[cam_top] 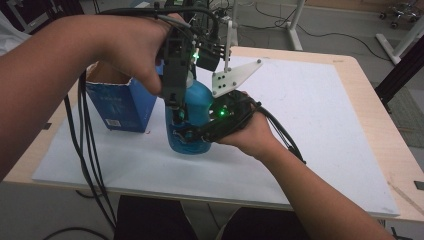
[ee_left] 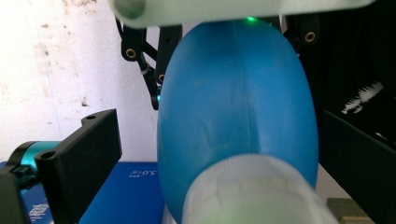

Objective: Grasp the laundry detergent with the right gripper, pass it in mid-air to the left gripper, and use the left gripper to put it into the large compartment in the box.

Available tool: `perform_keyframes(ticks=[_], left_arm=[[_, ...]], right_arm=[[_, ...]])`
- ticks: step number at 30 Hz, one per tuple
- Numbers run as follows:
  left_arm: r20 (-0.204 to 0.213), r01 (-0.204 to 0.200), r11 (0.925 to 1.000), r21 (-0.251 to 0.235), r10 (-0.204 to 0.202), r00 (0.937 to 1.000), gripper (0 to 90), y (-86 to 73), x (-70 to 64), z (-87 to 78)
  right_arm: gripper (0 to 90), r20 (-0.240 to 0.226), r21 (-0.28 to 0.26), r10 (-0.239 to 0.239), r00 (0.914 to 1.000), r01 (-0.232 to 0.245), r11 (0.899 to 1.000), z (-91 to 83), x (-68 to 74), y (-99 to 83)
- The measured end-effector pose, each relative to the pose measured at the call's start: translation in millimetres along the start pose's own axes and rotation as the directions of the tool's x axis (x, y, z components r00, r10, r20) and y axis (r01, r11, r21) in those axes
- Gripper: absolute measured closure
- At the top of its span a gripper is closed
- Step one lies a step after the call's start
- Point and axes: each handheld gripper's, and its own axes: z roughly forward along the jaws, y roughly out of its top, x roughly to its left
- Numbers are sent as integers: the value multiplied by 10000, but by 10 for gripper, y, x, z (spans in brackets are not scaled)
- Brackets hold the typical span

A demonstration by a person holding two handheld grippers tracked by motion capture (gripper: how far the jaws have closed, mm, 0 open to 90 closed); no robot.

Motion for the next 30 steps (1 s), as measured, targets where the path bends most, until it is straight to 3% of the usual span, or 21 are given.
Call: perform_keyframes(ticks=[9,17,22,30], left_arm=[[115,62,9999,113,-63,9999,95,-7,0,34],[-75,53,9999,110,-52,10000,122,-3,5,39],[-134,-18,9998,206,21,9999,187,14,-4,39],[-93,-9,9997,236,11,10000,198,18,-13,44]], right_arm=[[461,17,7,22,10000,-22,10000,7,-8,0],[461,-7,38,33,10000,-33,10000,5,-17,-5],[461,29,93,58,10000,-58,9999,7,-16,-9],[461,35,114,57,10000,-57,9999,6,-4,-3]])
